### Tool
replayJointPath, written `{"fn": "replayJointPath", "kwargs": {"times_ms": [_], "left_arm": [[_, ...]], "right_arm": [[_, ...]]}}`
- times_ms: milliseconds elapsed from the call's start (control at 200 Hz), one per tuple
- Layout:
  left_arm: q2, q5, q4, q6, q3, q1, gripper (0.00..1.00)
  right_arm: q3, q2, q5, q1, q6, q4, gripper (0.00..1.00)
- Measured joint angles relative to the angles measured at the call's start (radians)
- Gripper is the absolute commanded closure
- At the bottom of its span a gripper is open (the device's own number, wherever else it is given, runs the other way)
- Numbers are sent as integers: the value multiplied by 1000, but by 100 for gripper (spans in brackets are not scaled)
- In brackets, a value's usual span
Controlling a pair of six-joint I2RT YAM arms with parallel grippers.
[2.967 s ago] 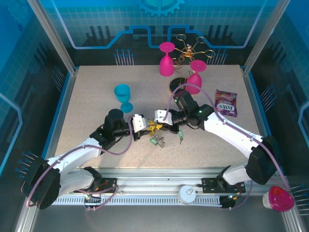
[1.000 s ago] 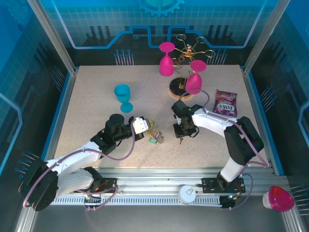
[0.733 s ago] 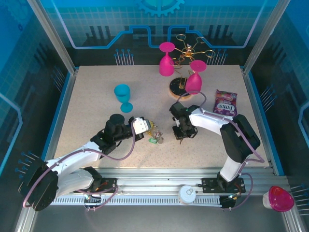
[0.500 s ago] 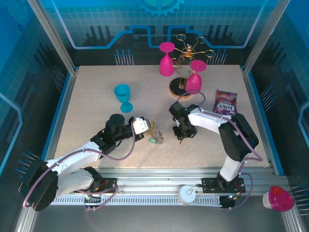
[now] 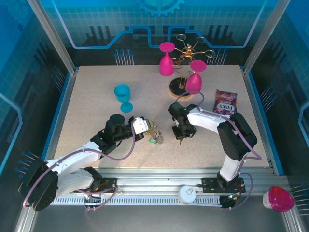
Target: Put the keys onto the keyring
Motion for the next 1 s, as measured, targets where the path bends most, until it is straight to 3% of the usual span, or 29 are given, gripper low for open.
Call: {"fn": "replayJointPath", "kwargs": {"times_ms": [70, 235, 385, 801, 996], "left_arm": [[0, 0, -1, 0, 0, 0, 100], [0, 0, -7, 0, 0, 0, 100], [0, 0, -7, 0, 0, 0, 100], [0, 0, -9, 0, 0, 0, 100], [0, 0, -17, 0, 0, 0, 100]], "right_arm": [[1, 0, 0, 0, 1, 1, 100], [1, 0, 0, 0, -2, 1, 100], [1, 0, -3, 0, -5, 1, 90], [3, 8, -18, 0, -5, 1, 86], [3, 11, -21, 0, -5, 1, 90]]}}
